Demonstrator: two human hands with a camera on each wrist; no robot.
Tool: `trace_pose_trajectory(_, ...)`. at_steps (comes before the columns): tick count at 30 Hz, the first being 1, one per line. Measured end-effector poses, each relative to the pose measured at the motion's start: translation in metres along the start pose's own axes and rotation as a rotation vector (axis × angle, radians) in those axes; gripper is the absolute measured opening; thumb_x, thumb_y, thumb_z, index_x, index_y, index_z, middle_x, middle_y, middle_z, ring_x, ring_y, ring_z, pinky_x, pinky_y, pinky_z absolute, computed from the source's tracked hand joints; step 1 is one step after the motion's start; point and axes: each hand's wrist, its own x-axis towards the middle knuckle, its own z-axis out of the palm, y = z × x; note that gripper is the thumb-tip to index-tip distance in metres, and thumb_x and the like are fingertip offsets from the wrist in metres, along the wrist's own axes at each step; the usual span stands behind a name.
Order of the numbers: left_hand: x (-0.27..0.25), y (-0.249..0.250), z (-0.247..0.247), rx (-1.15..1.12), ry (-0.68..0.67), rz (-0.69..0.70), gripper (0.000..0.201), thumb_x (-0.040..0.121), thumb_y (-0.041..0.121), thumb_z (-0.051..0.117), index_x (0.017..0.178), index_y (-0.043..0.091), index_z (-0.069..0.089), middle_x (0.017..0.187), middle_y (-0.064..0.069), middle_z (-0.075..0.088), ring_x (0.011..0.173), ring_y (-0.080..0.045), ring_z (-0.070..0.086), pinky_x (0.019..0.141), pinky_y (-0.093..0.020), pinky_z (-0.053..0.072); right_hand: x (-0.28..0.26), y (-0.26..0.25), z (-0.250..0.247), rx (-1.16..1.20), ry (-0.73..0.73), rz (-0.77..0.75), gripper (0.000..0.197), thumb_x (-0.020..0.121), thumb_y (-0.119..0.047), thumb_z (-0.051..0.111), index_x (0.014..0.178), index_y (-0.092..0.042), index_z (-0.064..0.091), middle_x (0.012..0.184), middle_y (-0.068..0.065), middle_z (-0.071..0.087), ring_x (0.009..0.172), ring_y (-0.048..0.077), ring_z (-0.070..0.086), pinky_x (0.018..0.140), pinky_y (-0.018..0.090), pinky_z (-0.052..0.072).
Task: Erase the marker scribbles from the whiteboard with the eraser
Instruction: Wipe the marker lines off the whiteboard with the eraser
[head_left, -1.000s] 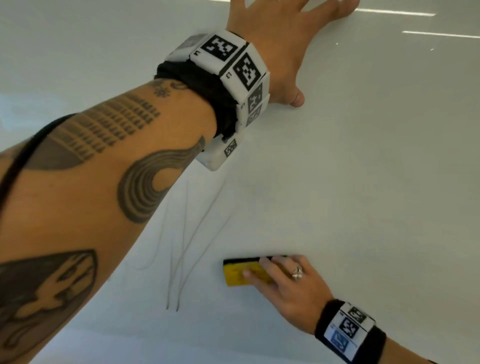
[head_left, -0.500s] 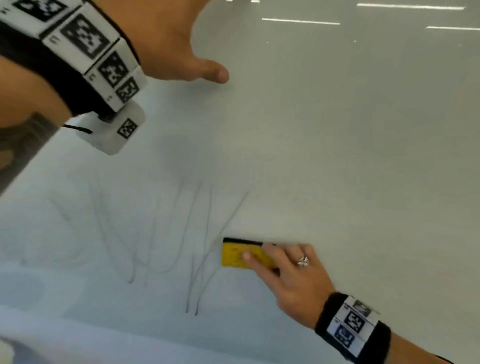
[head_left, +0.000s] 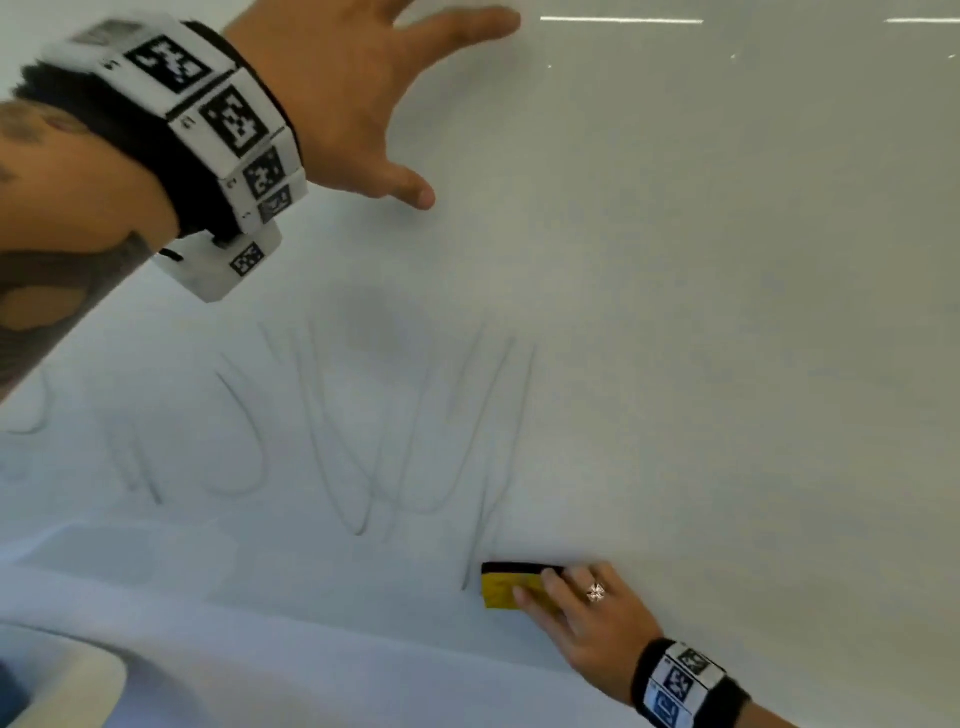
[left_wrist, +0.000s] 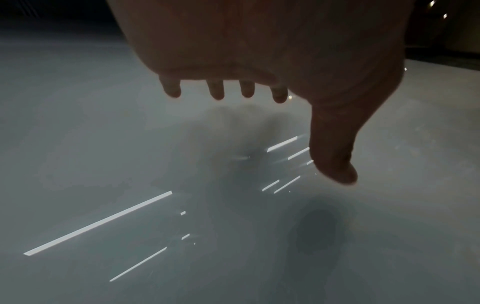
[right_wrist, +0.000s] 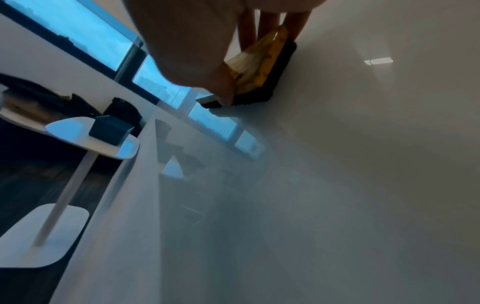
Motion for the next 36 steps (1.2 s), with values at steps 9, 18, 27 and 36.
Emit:
trace_pose_trajectory(9,0.002,-0.014,0.026,0.074,0.033,0.095,0.13,0.055,0.049,0.09,0.154,0.047,0.006,0.163,-0.005,0.016,0.147,-0.038,0.022,0.106,-0.068,0.031,0.152,0.116,-0.144,-0.084,0.598,0.439,0.045,0.086,-0.011,0.069,0.13,-0.02,0.07,0.107,0.021,0.064,0.082,0.036,0.052,0.07,0.044,0.041)
trace_pose_trajectory(18,0.002,-0.017,0.028,0.027,0.032,0.081,0.126,0.056,0.049,0.091,0.152,0.047,0.009,0.161,-0.006,0.023,0.142,-0.038,0.032,0.101,-0.062,0.04,0.056,-0.027,0.003,-0.036,0.177,0.194,0.043,0.093,-0.005,0.057,0.134,-0.016,0.064,0.105,0.017,0.056,0.075,0.032,0.054,0.069,0.042,0.046)
trace_pose_trajectory(27,0.001,-0.018,0.029,-0.176,-0.192,-0.094,0.105,0.071,0.045,0.083,0.155,0.026,0.023,0.149,-0.016,0.041,0.13,-0.042,0.046,0.097,-0.056,0.042,0.134,0.039,-0.066,-0.033,0.453,0.221,0.046,0.085,-0.006,0.069,0.13,-0.016,0.069,0.1,0.019,0.069,0.072,0.032,0.056,0.067,0.041,0.043)
trace_pose_trajectory(36,0.001,-0.016,0.029,-0.205,-0.128,-0.015,0.109,0.068,0.047,0.084,0.153,0.043,0.016,0.141,-0.011,0.05,0.117,-0.04,0.055,0.088,-0.055,0.05,0.118,-0.013,-0.022,0.001,0.326,0.282,0.041,0.087,-0.006,0.066,0.127,-0.014,0.071,0.101,0.02,0.066,0.074,0.031,0.054,0.07,0.041,0.04)
